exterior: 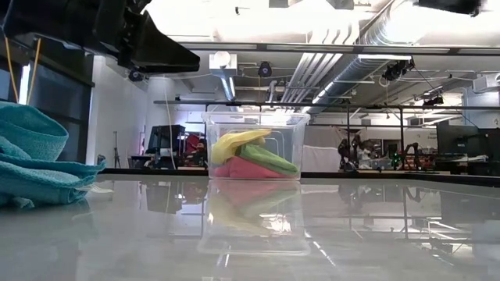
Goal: Sort towels by color in basket
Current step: Put the blue microfiber cloth into the top transparent bin
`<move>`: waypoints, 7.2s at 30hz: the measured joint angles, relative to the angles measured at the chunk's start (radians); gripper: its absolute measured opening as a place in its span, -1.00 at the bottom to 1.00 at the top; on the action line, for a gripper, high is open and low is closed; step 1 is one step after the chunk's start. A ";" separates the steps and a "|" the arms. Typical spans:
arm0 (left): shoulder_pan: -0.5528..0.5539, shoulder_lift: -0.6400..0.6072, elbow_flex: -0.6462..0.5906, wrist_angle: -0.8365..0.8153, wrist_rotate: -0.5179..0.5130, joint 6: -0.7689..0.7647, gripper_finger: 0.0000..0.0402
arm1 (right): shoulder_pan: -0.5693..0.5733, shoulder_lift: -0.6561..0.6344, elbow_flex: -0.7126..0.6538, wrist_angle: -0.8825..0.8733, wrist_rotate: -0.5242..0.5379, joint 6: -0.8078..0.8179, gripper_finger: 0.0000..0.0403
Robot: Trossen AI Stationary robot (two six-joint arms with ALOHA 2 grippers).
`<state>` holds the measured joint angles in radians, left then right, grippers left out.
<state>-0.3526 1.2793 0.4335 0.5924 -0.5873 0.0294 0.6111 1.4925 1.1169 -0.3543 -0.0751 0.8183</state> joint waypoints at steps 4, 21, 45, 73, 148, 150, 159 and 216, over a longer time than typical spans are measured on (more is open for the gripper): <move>-0.019 0.000 0.000 0.012 0.000 0.001 -0.10 | -0.091 0.000 -0.065 0.201 -0.040 -0.251 -0.16; -0.013 -0.056 0.000 0.005 0.000 0.240 -0.10 | -0.431 0.000 -0.427 0.841 0.158 -0.761 -0.16; -0.060 -0.056 0.255 -0.577 -0.156 0.176 -0.10 | -0.487 0.294 -0.397 1.102 0.089 -0.914 0.02; -0.681 0.251 0.410 -1.173 -0.035 -0.957 -0.09 | -0.463 0.486 -0.145 0.965 0.093 -0.845 0.02; 0.320 0.167 0.407 -0.284 0.078 0.382 -0.98 | -0.109 0.296 -0.145 0.398 0.644 -0.289 0.02; 0.365 0.167 0.463 -0.363 0.111 0.401 -0.98 | -0.110 0.296 -0.145 0.398 0.644 -0.276 0.02; 0.575 0.167 0.662 -0.687 0.185 0.476 -0.98 | -0.118 0.297 -0.145 0.400 0.652 -0.275 0.02; 0.900 0.578 1.129 -0.909 0.539 0.707 -0.10 | -0.140 0.297 -0.145 0.358 0.674 -0.287 0.02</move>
<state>0.5477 1.8573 1.5623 -0.3162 -0.0483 0.7361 0.4709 1.7897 0.9714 0.0040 0.5991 0.5308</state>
